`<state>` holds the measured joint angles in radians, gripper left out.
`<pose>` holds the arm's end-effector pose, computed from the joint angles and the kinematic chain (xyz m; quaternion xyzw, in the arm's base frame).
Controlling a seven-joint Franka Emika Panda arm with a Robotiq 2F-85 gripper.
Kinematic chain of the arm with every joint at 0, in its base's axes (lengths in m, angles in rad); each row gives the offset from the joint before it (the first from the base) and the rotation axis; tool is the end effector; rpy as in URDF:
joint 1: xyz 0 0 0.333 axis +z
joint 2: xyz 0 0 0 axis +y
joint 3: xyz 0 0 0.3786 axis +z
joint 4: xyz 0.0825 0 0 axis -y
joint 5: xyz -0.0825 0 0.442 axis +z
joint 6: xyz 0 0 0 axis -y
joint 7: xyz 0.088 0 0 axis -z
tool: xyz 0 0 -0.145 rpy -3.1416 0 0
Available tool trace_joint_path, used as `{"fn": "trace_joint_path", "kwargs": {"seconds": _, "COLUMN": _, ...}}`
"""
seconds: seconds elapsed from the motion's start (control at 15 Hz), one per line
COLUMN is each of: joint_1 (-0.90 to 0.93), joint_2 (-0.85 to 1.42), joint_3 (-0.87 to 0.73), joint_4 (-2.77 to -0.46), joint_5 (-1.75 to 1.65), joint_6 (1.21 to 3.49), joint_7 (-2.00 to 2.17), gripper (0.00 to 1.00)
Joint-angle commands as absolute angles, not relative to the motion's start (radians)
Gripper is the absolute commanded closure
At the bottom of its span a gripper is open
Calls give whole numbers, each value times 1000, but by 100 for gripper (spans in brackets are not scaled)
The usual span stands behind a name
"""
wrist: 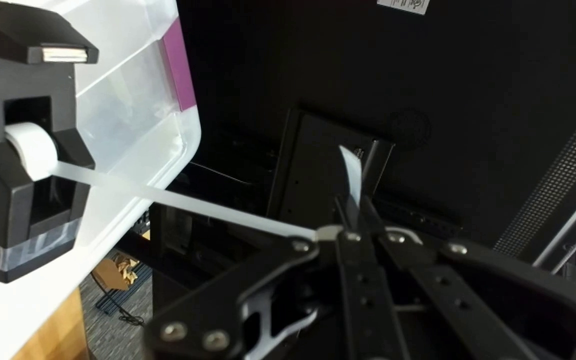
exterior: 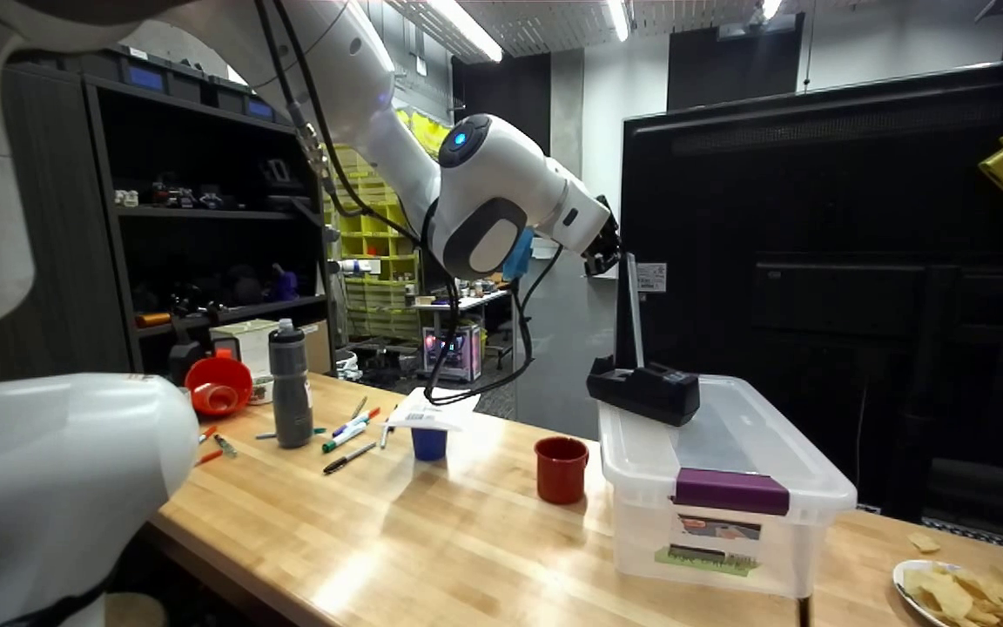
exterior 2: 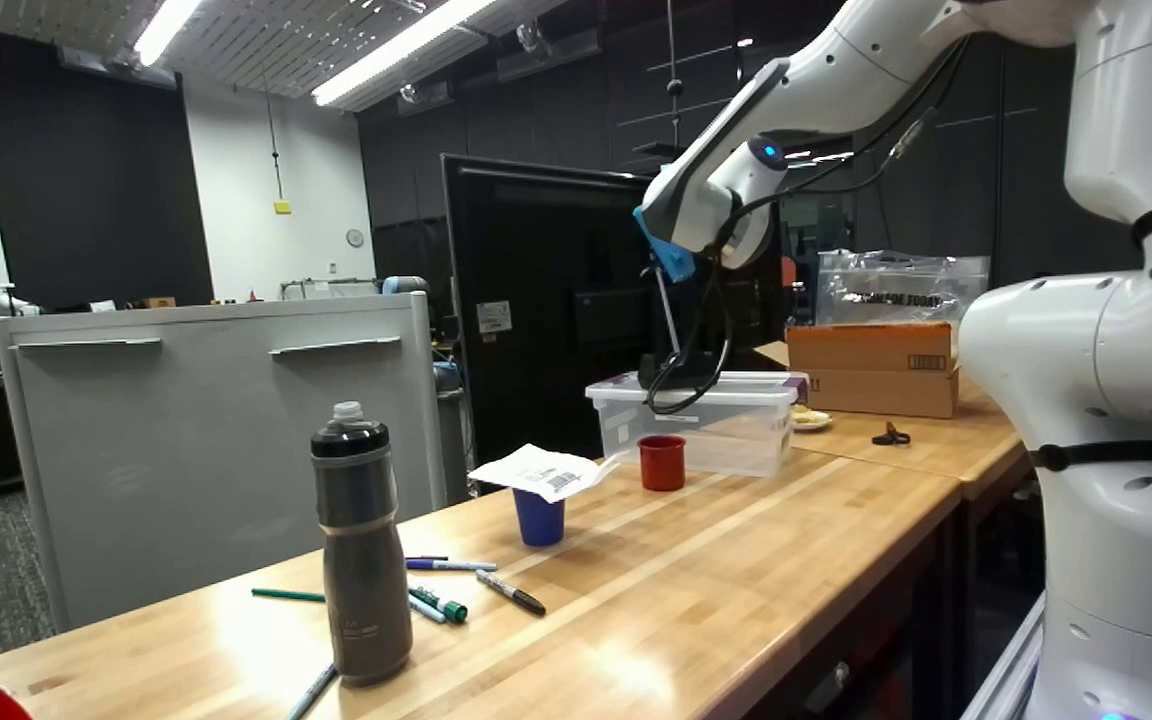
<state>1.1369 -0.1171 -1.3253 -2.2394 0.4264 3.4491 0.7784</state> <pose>0.6092 -0.1927 0.5353 -0.5924 0.5737 -0.4987 0.2669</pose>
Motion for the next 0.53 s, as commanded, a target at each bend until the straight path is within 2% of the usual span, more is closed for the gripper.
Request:
{"fn": "trace_joint_path", "kwargs": {"seconds": 0.0, "joint_1": 1127, "joint_2": -90, "joint_3": -1312, "joint_4": -2201, "joint_5": 441, "joint_6": 3448, "joint_7": 783, "gripper": 100}}
{"fn": "trace_joint_path", "kwargs": {"seconds": 0.47, "joint_1": 1142, "joint_2": -41, "joint_3": -1320, "joint_4": -2203, "joint_5": 440, "joint_6": 3438, "joint_7": 788, "gripper": 100}}
